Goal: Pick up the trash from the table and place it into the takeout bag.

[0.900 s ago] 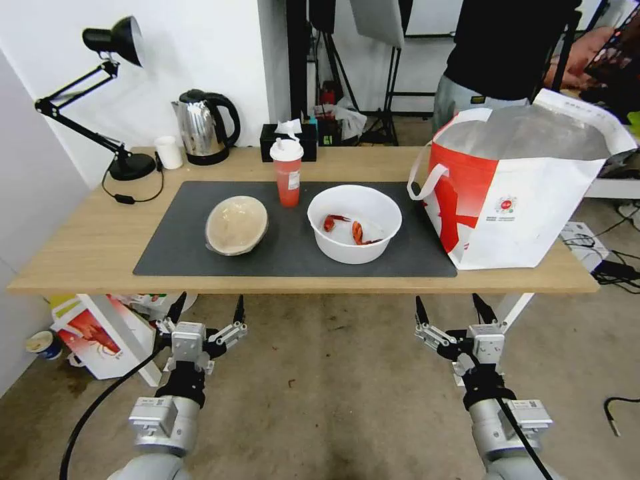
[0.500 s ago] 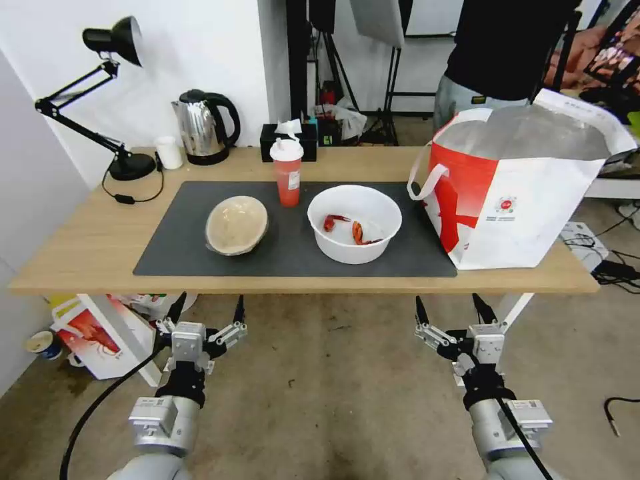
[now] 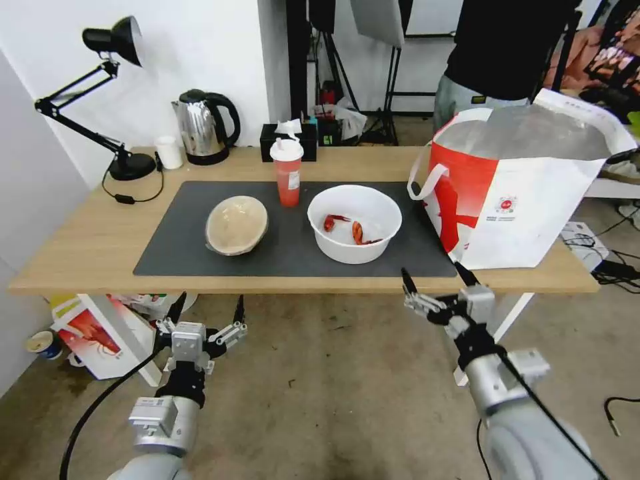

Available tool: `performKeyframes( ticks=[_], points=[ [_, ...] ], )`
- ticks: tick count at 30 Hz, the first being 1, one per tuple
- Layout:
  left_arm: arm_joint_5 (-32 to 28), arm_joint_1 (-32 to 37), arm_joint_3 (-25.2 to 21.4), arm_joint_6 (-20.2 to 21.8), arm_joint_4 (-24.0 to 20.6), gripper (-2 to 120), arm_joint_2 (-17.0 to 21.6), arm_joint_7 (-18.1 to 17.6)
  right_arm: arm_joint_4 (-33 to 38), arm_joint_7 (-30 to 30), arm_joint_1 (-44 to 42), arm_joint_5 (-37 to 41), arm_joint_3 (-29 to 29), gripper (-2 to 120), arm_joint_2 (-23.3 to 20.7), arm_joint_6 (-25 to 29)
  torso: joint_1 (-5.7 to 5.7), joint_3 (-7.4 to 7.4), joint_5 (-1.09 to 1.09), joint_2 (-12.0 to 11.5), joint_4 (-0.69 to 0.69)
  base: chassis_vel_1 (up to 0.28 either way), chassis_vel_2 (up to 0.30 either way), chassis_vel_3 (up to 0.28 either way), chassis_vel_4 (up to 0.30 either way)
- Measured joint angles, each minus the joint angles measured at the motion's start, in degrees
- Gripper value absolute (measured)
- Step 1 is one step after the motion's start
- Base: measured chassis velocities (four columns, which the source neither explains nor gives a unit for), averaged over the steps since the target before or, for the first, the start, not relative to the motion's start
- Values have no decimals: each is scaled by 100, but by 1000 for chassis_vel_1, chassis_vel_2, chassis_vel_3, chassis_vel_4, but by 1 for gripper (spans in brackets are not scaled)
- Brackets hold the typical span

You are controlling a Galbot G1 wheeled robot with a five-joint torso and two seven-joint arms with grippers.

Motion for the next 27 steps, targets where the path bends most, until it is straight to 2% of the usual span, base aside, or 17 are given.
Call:
performKeyframes(
  ticks=[3, 4, 5, 6, 7, 9, 10, 12, 14, 17, 21, 24, 25, 27],
  points=[
    [0, 0, 0, 0, 0, 100, 0, 0, 5, 20, 127, 151, -27, 100, -145, -93, 0, 0, 0, 0, 0, 0, 0, 0, 0],
    [0, 0, 0, 0, 0, 100, 0, 0, 13, 53, 335, 403, -75, 100, -387, -253, 0, 0, 0, 0, 0, 0, 0, 0, 0],
    [0, 0, 0, 0, 0, 100, 0, 0, 25, 127, 810, 973, -179, 100, -930, -608, 0, 0, 0, 0, 0, 0, 0, 0, 0],
    [0, 0, 0, 0, 0, 100, 0, 0, 33, 154, 975, 1173, -214, 100, -1121, -737, 0, 0, 0, 0, 0, 0, 0, 0, 0],
    [0, 0, 0, 0, 0, 100, 0, 0, 33, 154, 975, 1173, -214, 100, -1121, -737, 0, 0, 0, 0, 0, 0, 0, 0, 0],
    [0, 0, 0, 0, 0, 100, 0, 0, 43, 204, 1295, 1557, -283, 100, -1490, -978, 0, 0, -1, 0, 0, 0, 0, 0, 0],
    [0, 0, 0, 0, 0, 100, 0, 0, 43, 204, 1295, 1557, -283, 100, -1490, -978, 0, 0, -1, 0, 0, 0, 0, 0, 0],
    [0, 0, 0, 0, 0, 100, 0, 0, 55, 258, 1642, 1975, -358, 100, -1888, -1236, 0, 0, -1, 0, 0, 0, 0, 0, 0],
    [0, 0, 0, 0, 0, 100, 0, 0, 58, 272, 1737, 2090, -379, 100, -1999, -1308, 0, 0, 0, 0, 0, 0, 0, 0, 0],
    [0, 0, 0, 0, 0, 100, 0, 0, 72, 353, 2261, 2720, -490, 100, -2603, -1706, 0, 0, -1, 0, 0, 0, 0, 0, 0],
    [0, 0, 0, 0, 0, 100, 0, 0, 82, 401, 2564, 3084, -559, 100, -2950, -1934, 0, 0, 0, 0, 0, 0, 0, 0, 0],
    [0, 0, 0, 0, 0, 100, 0, 0, 98, 482, 3076, 3698, -665, 100, -3539, -2318, 0, 0, -1, 0, 0, 0, 0, 0, 0],
    [0, 0, 0, 0, 0, 100, 0, 0, 98, 482, 3076, 3698, -665, 100, -3539, -2318, 0, 0, -1, 0, 0, 0, 0, 0, 0],
    [0, 0, 0, 0, 0, 100, 0, 0, 105, 523, 3337, 4013, -722, 100, -3841, -2516, 0, 0, -1, 0, 0, 0, 0, 0, 0]
  ],
)
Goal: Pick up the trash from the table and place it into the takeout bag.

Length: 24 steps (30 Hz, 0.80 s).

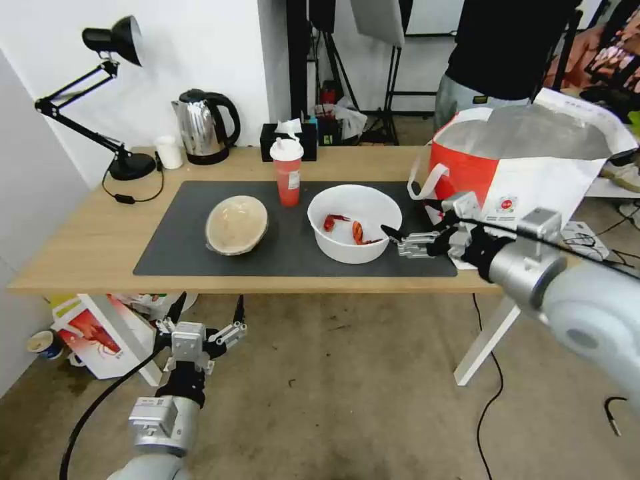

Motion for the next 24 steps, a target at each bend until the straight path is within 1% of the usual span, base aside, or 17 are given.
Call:
performKeyframes(
  ticks=[1, 3, 4, 5, 12, 14, 15, 16, 17, 18, 19, 20, 21, 24],
  points=[
    [0, 0, 0, 0, 0, 100, 0, 0, 0, 0, 0, 0, 0, 100, 0, 0, 0, 0, 0, 0, 0, 0, 0, 0, 0],
    [0, 0, 0, 0, 0, 100, 0, 0, 8, 52, 335, 397, -70, 100, -386, -252, 0, -1, -5, 0, 0, 0, 0, 0, 0],
    [0, 0, 0, 0, 0, 100, 0, 0, 10, 59, 382, 453, -82, 100, -438, -285, 0, -1, -5, 0, -1, 0, 0, 0, 0],
    [0, 0, 0, 0, 0, 100, 0, 0, 10, 63, 407, 489, -89, 100, -466, -308, 0, -1, 2, 0, -1, 0, 0, 0, 0],
    [0, 0, 0, 0, 0, 100, 0, 0, -21, -15, 537, 503, -169, 100, -500, -326, 0, -1, -1, 1, -2, 0, 0, 0, 0],
    [0, 0, 0, 0, 0, 100, 0, 0, -145, -294, 832, 407, -375, 100, -513, -318, 0, -1, -1, 0, -1, 0, 0, 0, 0],
    [0, 0, 0, 0, 0, 100, 0, 0, -261, -546, 1094, 304, -559, 100, -516, -295, 0, -1, -1, 0, 1, 0, 0, 0, 0],
    [0, 0, 0, 0, 0, 100, 0, 0, -261, -546, 1094, 304, -559, 100, -516, -295, 0, -1, -1, 0, 1, 0, 0, 0, 0],
    [0, 0, 0, 0, 0, 100, 0, 0, -374, -796, 1350, 201, -739, 100, -518, -267, 0, -1, -1, 0, 1, 0, 0, 0, 0],
    [0, 0, 0, 0, 0, 100, 0, 0, -422, -902, 1458, 157, -814, 100, -518, -255, 0, -1, -1, 0, 1, 0, 0, 0, 0],
    [0, 0, 0, 0, 0, 100, 0, 0, -555, -1200, 1763, 32, -1027, 100, -522, -221, 0, -1, 0, 0, 0, 0, 0, 0, 0],
    [0, 0, 0, 0, 0, 100, 0, 0, -555, -1200, 1763, 32, -1027, 100, -522, -221, 0, -1, 0, 0, 0, 0, 0, 0, 0],
    [0, 0, 0, 0, 0, 100, 0, 0, -681, -1472, 2042, -81, -1226, 100, -526, -186, 0, 0, -2, 0, 1, 0, 0, 0, 0],
    [0, -1, 0, 0, 0, 100, 0, 0, -852, -1843, 2252, -218, -1384, 100, -495, -144, 0, -1, -2, 0, 0, 0, 0, 0, 0]
  ],
)
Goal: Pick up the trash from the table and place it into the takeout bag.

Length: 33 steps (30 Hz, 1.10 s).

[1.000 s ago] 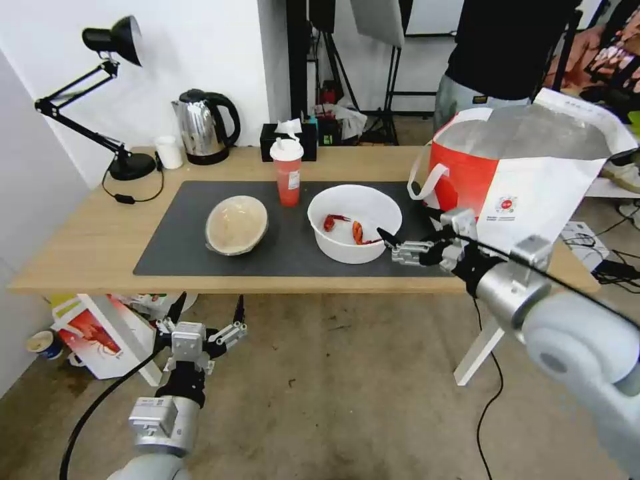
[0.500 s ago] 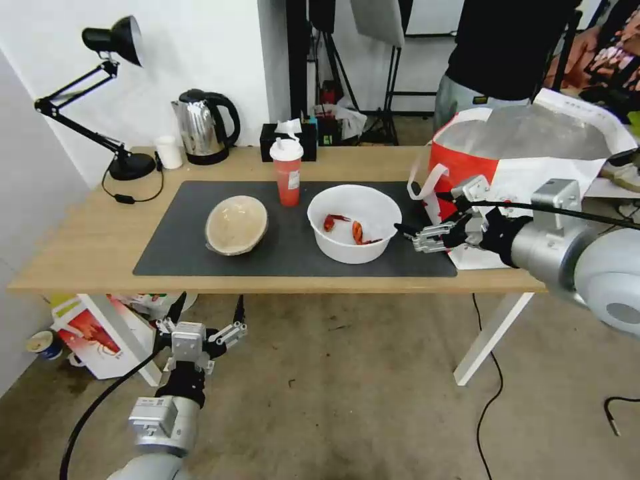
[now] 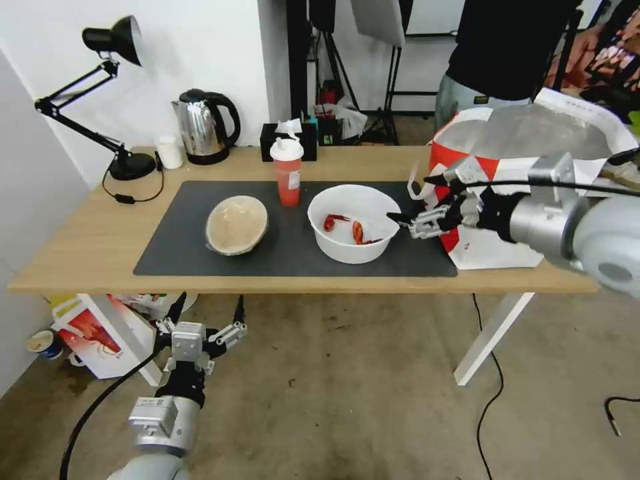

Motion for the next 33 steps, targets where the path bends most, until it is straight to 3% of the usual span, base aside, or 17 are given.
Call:
performKeyframes(
  ticks=[9, 17, 33],
  points=[
    [0, 0, 0, 0, 0, 100, 0, 0, -263, -831, 353, -407, -308, 100, 91, 270, 0, 0, 2, 0, -1, 0, 0, 0, 0],
    [0, 0, -1, 0, 0, 100, 0, 0, -346, -966, 947, -246, -1129, 100, 247, 148, 0, 0, 1, 0, -1, 0, 0, 0, 0],
    [0, 0, 0, 0, 0, 100, 0, 0, -501, -990, 1679, -49, -1953, 100, 455, -75, 0, 0, 1, 0, 0, 0, 0, 0, 0]
  ],
)
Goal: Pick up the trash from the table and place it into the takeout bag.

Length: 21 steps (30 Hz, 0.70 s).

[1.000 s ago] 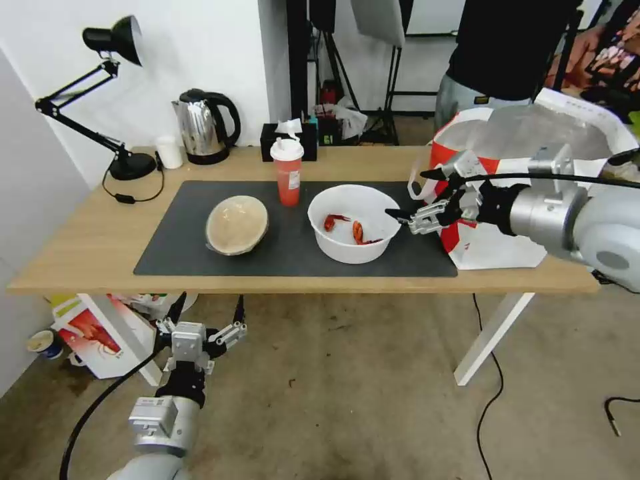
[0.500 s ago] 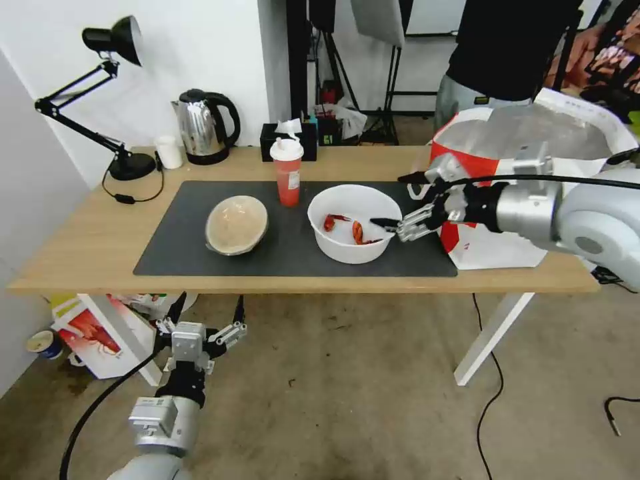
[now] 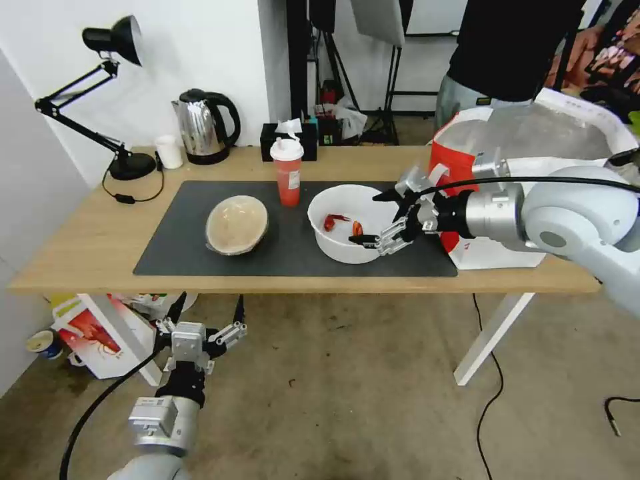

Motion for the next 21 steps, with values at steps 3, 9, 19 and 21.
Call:
performKeyframes(
  ticks=[3, 9, 19, 21],
  points=[
    [0, 0, 0, 0, 0, 100, 0, 0, 7, -11, 80, 3, -124, 100, 7, -25, 0, 0, 0, 0, -1, 0, 0, 0, 0],
    [0, 0, 0, 0, 0, 100, 0, 0, 76, -43, 52, -9, -140, 100, -38, -47, -1, 0, 1, 0, -1, 0, 0, 0, 0],
    [0, 0, 0, 0, 0, 100, 0, 0, -97, -188, 535, -33, -610, 100, 47, -51, -1, 0, 1, 0, 0, 0, 0, 0, 0],
    [0, 0, 0, 0, 0, 100, 0, 0, -154, -239, 736, -78, -828, 100, 75, -54, -1, 0, 0, 0, 0, 0, 0, 0, 0]
  ],
)
